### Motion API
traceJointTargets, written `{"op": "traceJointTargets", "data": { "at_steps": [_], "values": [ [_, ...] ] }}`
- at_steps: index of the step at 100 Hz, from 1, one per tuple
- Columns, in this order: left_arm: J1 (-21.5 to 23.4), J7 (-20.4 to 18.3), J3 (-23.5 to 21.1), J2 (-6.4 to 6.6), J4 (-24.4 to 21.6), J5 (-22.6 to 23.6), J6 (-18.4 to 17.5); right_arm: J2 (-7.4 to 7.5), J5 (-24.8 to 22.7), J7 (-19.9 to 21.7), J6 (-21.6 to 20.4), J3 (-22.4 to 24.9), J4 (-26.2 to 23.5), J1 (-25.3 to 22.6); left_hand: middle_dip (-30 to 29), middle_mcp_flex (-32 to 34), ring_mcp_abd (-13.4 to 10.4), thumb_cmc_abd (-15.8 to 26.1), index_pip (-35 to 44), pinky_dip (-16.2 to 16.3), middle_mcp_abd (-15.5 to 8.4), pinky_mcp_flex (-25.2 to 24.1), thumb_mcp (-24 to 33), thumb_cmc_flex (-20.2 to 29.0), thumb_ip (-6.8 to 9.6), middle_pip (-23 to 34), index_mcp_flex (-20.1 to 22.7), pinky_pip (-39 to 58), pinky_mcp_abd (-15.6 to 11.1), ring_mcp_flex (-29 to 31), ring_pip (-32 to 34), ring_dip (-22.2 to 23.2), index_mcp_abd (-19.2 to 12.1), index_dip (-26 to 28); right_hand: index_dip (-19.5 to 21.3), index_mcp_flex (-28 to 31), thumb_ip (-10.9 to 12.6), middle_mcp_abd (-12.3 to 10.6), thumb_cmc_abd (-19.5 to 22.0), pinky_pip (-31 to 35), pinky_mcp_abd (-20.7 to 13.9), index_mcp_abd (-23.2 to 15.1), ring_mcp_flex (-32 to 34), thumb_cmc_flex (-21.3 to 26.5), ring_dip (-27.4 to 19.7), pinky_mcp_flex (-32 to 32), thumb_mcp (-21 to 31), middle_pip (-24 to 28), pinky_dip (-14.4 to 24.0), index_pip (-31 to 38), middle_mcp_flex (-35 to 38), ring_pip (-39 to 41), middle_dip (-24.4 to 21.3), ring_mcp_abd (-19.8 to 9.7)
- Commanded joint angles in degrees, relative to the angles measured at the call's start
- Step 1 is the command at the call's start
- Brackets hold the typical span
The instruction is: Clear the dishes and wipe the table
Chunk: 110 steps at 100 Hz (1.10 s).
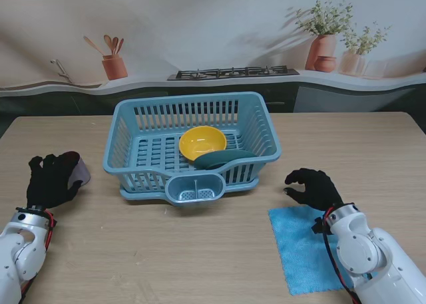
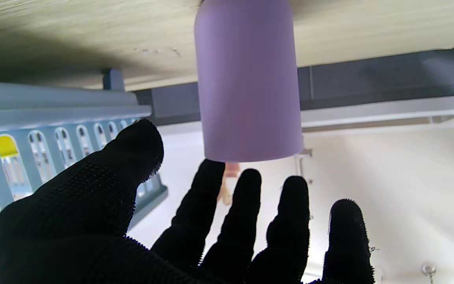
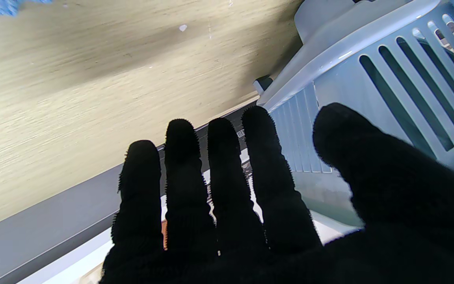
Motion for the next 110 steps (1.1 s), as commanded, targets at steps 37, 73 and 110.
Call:
{"op": "traceJointTargets", "data": {
  "at_steps": [37,73,110],
  "values": [
    [-0.7,-1.4,1.4,0.22,1.0,-0.8,2.4,0.03,-0.1,0.7,0.2,-0.1,-0.6,-0.3,0.6,2.7,3.2,3.8,5.9,0.9,1.9,0.0,-3.7,7.3,1.60,3.2,1.5,4.0,0.4,1.3,6.1,2.0,0.9,2.0,0.5,-1.0,2.5,-0.8,1.0,-1.0,-1.4,0.2,-1.1,0.0,-0.3,-1.0,-0.1,-0.8,0.9,-0.2,-1.5,-0.4,-0.6,-1.5],
    [-2.0,-2.9,2.9,0.32,2.4,-1.3,4.3,0.02,0.0,0.8,0.2,-0.1,-0.8,-0.4,0.3,4.7,4.6,6.9,8.4,0.2,0.7,-0.2,-10.5,13.4,0.89,2.6,1.9,3.7,1.5,1.6,5.5,2.3,-0.8,3.3,0.5,-1.0,2.6,-0.9,1.1,-1.0,-1.3,0.1,-1.1,0.0,-0.3,-1.0,-0.2,-0.8,1.0,-0.1,-1.5,-0.4,-0.6,-1.6],
    [-5.2,-0.5,6.1,0.55,6.7,-1.9,5.1,0.00,0.1,0.7,0.0,-0.1,-0.7,-0.3,1.3,14.9,9.7,8.8,13.7,6.1,5.4,10.0,-25.5,32.9,2.60,5.1,9.4,20.8,5.9,11.6,13.4,4.1,0.5,2.3,0.5,-1.1,2.6,-0.9,1.2,-1.0,-1.3,0.1,-1.1,0.0,-0.3,-1.1,-0.3,-0.8,1.1,-0.1,-1.5,-0.4,-0.6,-1.6]
  ]
}}
